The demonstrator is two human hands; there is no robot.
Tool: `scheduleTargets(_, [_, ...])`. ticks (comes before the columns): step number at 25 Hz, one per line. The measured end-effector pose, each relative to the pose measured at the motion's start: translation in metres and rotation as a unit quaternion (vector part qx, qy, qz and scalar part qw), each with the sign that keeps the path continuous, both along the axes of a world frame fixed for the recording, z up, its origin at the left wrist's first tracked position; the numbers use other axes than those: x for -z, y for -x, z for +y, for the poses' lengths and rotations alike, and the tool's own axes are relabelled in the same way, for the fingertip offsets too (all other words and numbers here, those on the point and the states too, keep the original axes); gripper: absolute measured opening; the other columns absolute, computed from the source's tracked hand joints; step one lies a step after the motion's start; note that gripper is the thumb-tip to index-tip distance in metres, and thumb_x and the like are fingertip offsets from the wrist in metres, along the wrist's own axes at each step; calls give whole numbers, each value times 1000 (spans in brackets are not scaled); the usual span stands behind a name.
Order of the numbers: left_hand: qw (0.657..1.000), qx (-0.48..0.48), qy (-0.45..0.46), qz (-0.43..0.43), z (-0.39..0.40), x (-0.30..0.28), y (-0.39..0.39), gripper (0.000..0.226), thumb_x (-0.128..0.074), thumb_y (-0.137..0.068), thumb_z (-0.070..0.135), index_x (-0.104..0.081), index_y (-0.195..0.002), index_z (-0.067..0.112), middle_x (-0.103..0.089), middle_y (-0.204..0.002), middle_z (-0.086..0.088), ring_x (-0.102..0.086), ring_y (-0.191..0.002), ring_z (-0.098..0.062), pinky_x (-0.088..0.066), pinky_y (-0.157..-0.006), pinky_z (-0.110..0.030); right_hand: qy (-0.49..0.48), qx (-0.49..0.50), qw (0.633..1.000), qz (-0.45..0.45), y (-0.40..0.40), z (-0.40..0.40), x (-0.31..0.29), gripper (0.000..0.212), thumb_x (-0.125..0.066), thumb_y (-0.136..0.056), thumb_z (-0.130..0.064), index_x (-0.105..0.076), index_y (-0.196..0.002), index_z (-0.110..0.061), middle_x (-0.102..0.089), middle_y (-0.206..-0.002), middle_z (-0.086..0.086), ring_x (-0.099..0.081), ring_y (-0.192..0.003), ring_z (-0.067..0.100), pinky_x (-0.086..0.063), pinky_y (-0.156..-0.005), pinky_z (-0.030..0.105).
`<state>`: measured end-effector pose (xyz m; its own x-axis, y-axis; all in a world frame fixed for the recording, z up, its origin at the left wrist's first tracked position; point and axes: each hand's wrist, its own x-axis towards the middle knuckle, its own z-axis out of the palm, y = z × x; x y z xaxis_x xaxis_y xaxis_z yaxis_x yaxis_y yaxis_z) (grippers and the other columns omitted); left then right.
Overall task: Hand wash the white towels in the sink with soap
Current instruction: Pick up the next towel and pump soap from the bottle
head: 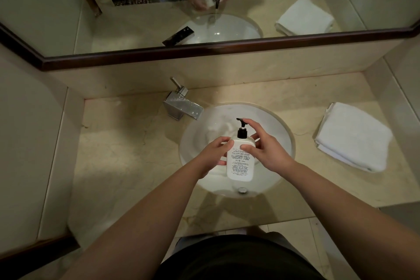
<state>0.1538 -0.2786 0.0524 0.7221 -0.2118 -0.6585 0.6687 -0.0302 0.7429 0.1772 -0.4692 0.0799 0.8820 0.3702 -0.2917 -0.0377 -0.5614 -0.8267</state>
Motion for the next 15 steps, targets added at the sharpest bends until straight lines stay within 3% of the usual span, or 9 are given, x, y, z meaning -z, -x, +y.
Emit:
scheduleTargets(4, [1000,-2,1,-3,-1,-2,-1,28,-48,-104,34,-50,-129,22,-66,-108,1,-63,-96,-12,-55,-77,-26,0,-1,1000,-1,-2,-2,1,70,-66,-93,-22,-30,-137,-62,-61,-95,7,-64,-71,20,-54,-68,24])
scheduleTargets(8, [1000,8,-12,-18,-4,-2,-7,32,-50,-104,36,-51,-131,21,-66,-110,2,-63,-101,-15,-55,-91,-36,3,6,1000,-5,-4,-6,1,78,-67,-93,-24,-22,-141,-65,-61,-97,4,-65,-75,23,-55,-76,30])
scheduleTargets(11, [999,14,-7,-41,-9,-7,-17,29,-52,-103,32,-52,-128,18,-65,-103,3,-63,-96,-12,-52,-88,-34,-13,44,999,3,-7,-13,4,89,-70,-91,-25,-9,-148,-58,-59,-100,-4,-66,-79,14,-54,-76,24])
scheduleTargets(13, [997,24,-12,-67,-19,-15,-27,27,-51,-103,28,-53,-127,16,-63,-100,3,-62,-92,-7,-50,-81,-27,-34,117,992,27,-12,-23,6,87,-76,-86,-25,-21,-152,-40,-58,-104,-5,-65,-84,11,-52,-78,20])
scheduleTargets(15, [994,32,-29,-99,-34,-20,-38,22,-51,-104,27,-53,-124,19,-62,-104,2,-62,-93,-7,-50,-79,-24,-48,176,982,45,-22,-37,7,60,-80,-80,-28,-53,-134,-22,-64,-102,2,-65,-90,14,-51,-80,21])
